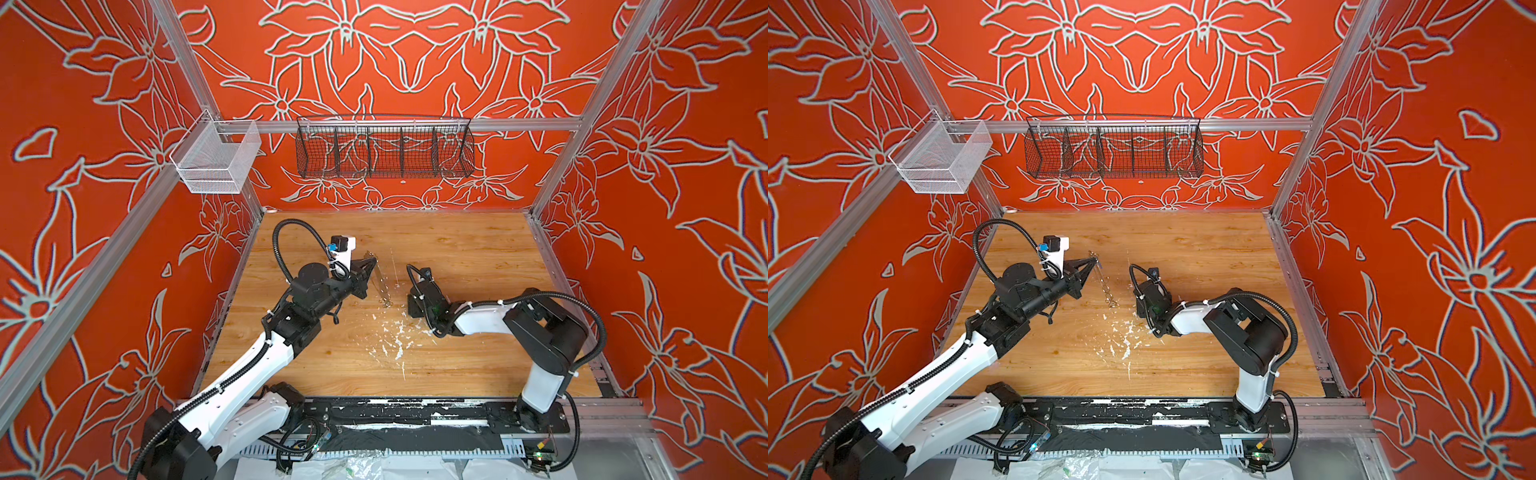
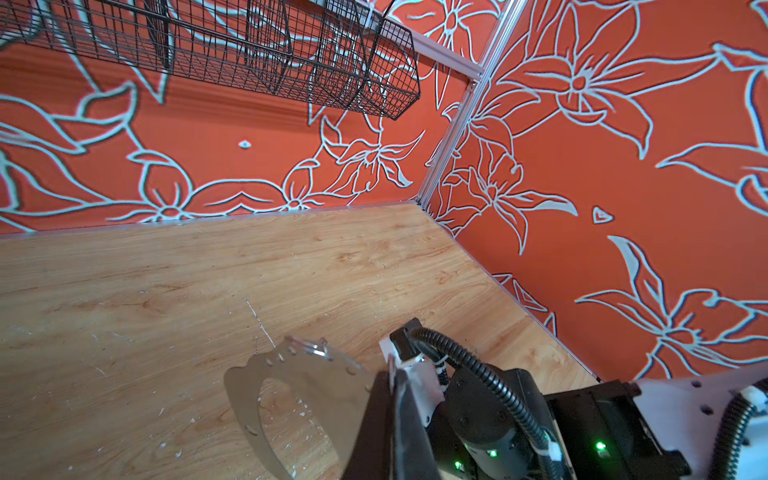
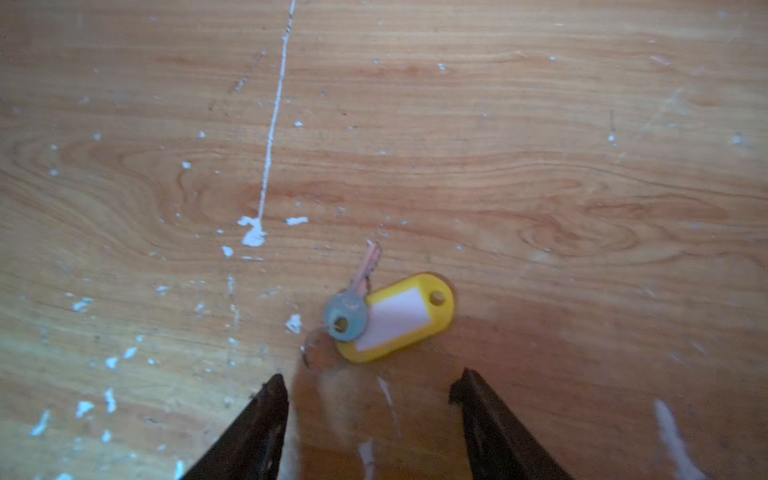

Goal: Put the keys on the keyring

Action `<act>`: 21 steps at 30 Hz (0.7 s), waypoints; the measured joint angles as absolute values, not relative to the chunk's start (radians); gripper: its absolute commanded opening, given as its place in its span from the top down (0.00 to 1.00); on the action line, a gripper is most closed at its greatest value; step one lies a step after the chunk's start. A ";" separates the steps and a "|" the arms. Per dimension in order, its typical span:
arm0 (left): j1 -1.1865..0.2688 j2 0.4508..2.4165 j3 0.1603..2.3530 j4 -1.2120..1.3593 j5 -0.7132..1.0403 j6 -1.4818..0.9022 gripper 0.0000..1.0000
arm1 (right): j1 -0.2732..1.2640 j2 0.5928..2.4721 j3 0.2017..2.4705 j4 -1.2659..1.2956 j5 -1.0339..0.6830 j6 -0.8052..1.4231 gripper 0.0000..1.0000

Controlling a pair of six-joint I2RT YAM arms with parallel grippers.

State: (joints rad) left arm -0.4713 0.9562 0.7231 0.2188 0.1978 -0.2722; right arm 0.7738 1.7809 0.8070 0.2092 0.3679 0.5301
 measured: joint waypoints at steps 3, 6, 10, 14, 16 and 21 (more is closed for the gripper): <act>-0.471 0.953 0.722 0.220 0.186 -0.273 1.00 | 0.781 1.756 0.807 0.150 0.398 0.486 0.41; -0.471 0.943 0.714 0.220 0.176 -0.273 1.00 | 0.795 1.751 0.809 0.128 0.416 0.430 0.47; -0.471 0.936 0.703 0.219 0.168 -0.273 1.00 | 0.820 1.756 0.838 0.099 0.426 0.362 0.53; -0.471 0.935 0.703 0.220 0.157 -0.273 1.00 | 0.838 1.777 0.893 0.091 0.440 0.311 0.54; -0.471 0.935 0.703 0.219 0.154 -0.273 1.00 | 0.842 1.792 0.920 0.089 0.445 0.292 0.54; -0.471 0.929 0.703 0.219 0.150 -0.273 1.00 | 0.847 1.839 0.971 0.077 0.468 0.266 0.57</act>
State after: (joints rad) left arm -0.4713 0.9287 0.7029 0.2188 0.1497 -0.2726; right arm 0.8474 1.8389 0.9707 0.0772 0.4679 0.2661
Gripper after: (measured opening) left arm 0.047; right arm 0.447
